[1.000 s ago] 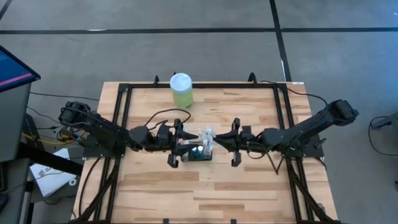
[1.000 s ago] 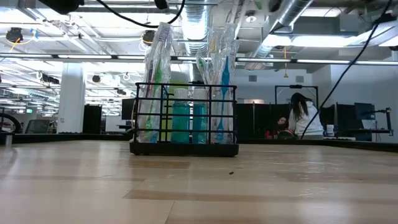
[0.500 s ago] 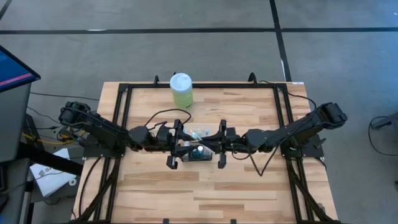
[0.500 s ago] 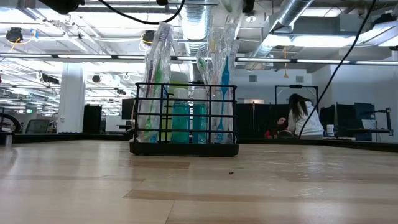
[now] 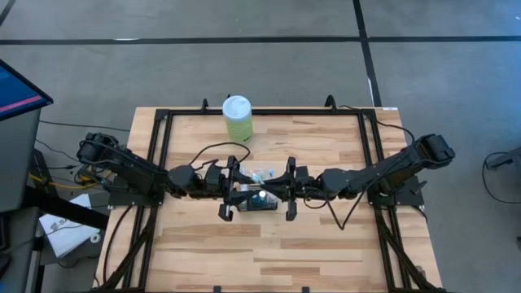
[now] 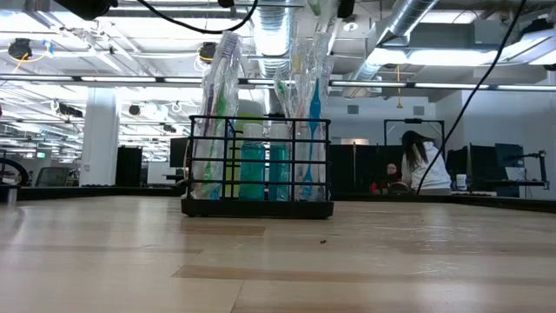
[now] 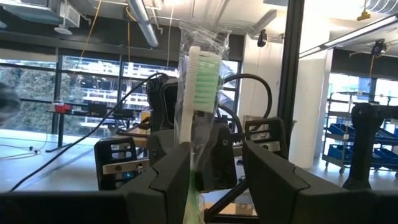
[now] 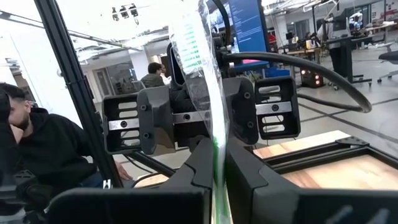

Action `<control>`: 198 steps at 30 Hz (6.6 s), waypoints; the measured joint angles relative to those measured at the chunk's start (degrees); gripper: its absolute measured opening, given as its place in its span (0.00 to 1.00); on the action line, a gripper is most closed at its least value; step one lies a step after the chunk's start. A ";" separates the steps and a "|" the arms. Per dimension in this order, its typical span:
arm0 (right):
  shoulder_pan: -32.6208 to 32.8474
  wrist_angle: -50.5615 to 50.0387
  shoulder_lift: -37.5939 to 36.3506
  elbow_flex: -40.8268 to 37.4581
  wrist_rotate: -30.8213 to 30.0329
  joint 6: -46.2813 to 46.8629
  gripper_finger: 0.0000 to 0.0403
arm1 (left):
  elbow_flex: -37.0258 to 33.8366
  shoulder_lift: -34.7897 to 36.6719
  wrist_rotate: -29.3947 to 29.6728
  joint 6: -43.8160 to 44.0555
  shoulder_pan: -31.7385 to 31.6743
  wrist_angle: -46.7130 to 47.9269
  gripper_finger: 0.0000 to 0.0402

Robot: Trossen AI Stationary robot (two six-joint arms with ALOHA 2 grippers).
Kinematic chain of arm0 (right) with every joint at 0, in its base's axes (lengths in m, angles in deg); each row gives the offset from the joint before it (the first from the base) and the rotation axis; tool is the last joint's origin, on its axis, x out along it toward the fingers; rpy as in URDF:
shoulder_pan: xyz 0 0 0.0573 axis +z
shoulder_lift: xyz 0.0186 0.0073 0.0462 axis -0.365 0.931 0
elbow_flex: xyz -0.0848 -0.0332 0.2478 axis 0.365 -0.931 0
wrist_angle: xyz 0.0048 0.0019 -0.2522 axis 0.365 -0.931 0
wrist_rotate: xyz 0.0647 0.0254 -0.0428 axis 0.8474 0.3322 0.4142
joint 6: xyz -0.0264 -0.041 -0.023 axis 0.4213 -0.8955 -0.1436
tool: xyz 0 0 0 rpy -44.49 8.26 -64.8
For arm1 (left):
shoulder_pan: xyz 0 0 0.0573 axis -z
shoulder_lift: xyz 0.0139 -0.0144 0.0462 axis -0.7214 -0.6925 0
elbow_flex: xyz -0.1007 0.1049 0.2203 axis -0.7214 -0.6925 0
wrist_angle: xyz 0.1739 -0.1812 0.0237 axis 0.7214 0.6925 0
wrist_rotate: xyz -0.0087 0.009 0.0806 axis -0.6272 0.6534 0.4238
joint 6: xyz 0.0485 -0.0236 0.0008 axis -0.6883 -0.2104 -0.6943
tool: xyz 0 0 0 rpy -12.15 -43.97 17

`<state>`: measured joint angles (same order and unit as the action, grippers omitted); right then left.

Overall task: Pick & Place toothbrushing station
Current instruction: Put the green toothbrush into the wire organizer

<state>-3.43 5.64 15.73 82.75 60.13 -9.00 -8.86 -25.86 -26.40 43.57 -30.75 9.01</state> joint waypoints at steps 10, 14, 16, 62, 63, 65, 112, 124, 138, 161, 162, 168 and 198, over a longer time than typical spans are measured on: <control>0.77 -0.45 -0.01 0.00 -0.01 0.19 0.03 | 0.00 0.00 0.09 -1.57 -0.11 0.00 0.35; 1.20 -0.35 0.01 0.00 0.15 -0.13 0.03 | 0.00 0.00 0.11 -1.57 -0.17 -0.10 0.35; 1.16 -0.47 0.01 0.00 0.18 -0.13 0.03 | 0.00 0.00 0.12 -1.57 -0.38 -0.11 0.35; -0.15 -1.81 0.05 -0.05 1.20 0.42 0.03 | 0.04 0.00 -1.77 -2.45 -1.56 0.87 0.35; -0.15 -1.83 0.05 -0.05 1.26 0.42 0.03 | 0.04 -0.01 -1.75 -2.43 -1.65 0.87 0.34; -0.15 -1.81 0.05 -0.05 1.26 0.42 0.03 | 0.04 0.00 -1.59 -2.45 -1.73 0.75 0.33; -0.33 -12.46 -0.34 -0.05 1.05 -1.16 0.14 | 0.07 16.92 -1.29 2.26 -0.95 35.44 0.01; 1.60 -12.31 -0.34 -0.05 1.13 -1.20 0.14 | 0.02 20.31 9.21 4.78 2.77 48.62 0.01; 1.57 -12.28 -0.39 -0.05 1.26 -1.18 0.14 | -0.35 19.71 14.35 7.77 3.47 53.49 0.01; 1.50 -11.87 -0.41 -0.05 1.24 -1.18 0.14 | -15.72 19.71 16.43 9.19 -2.49 28.12 0.01; 1.51 -11.87 -0.41 -0.05 1.26 -1.18 0.14 | -16.52 19.71 16.20 9.16 -2.49 26.39 0.01; 1.49 -11.87 -0.41 -0.05 1.24 -1.18 0.14 | -20.09 19.69 14.45 10.97 -2.17 23.79 0.01; 0.87 -12.28 -0.41 -0.05 1.24 -1.20 0.14 | -25.00 1.58 10.38 13.37 -1.51 0.72 0.01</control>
<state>-2.56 -6.64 15.33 82.70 61.37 -10.20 -33.87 -24.28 -16.01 56.94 -32.26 9.73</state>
